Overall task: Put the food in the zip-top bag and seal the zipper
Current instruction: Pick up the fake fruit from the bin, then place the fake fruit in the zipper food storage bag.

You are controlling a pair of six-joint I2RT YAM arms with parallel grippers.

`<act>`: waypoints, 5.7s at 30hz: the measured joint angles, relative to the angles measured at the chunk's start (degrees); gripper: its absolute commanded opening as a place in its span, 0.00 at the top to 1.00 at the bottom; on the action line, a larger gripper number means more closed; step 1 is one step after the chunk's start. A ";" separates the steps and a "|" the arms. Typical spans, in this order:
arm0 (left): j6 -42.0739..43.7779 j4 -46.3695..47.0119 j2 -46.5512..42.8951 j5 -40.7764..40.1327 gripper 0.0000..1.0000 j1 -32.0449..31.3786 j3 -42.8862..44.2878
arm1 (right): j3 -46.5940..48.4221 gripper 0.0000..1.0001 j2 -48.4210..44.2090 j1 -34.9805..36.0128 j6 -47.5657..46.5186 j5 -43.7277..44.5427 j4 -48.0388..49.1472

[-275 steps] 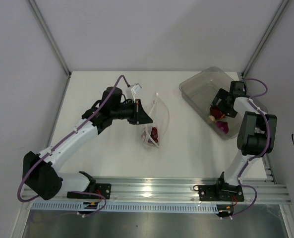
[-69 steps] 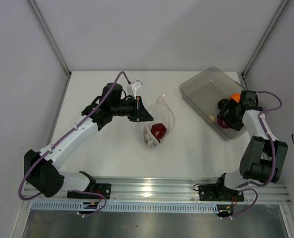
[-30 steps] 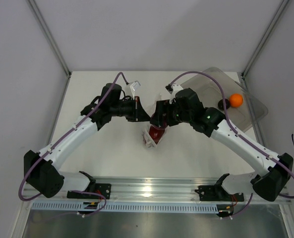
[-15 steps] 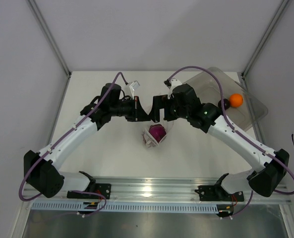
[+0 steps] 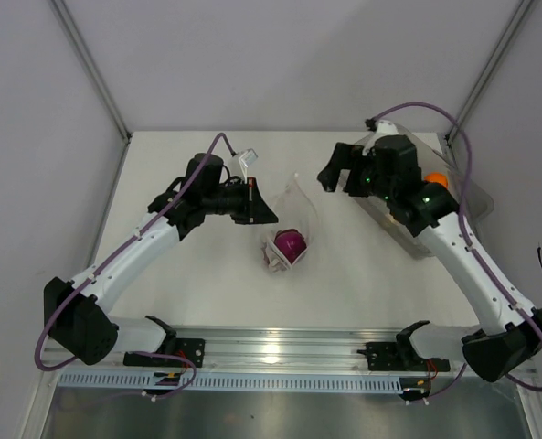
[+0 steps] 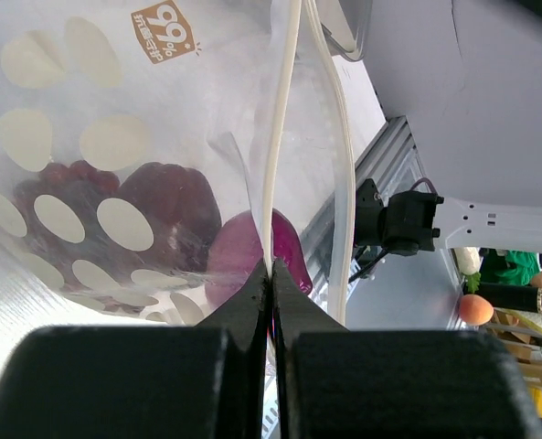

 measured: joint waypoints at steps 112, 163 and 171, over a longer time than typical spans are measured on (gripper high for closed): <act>-2.93 13.40 -1.05 6.34 1.00 -0.02 -8.90 | -4.63 1.00 14.88 -39.26 13.53 20.83 14.58; -2.40 0.83 -1.03 1.01 0.99 -0.02 -2.73 | -17.00 0.11 -1.40 20.52 -0.57 15.34 12.24; -2.43 1.05 -1.03 1.03 0.99 -0.02 -2.73 | -13.27 0.01 -0.42 20.52 -1.29 16.70 11.80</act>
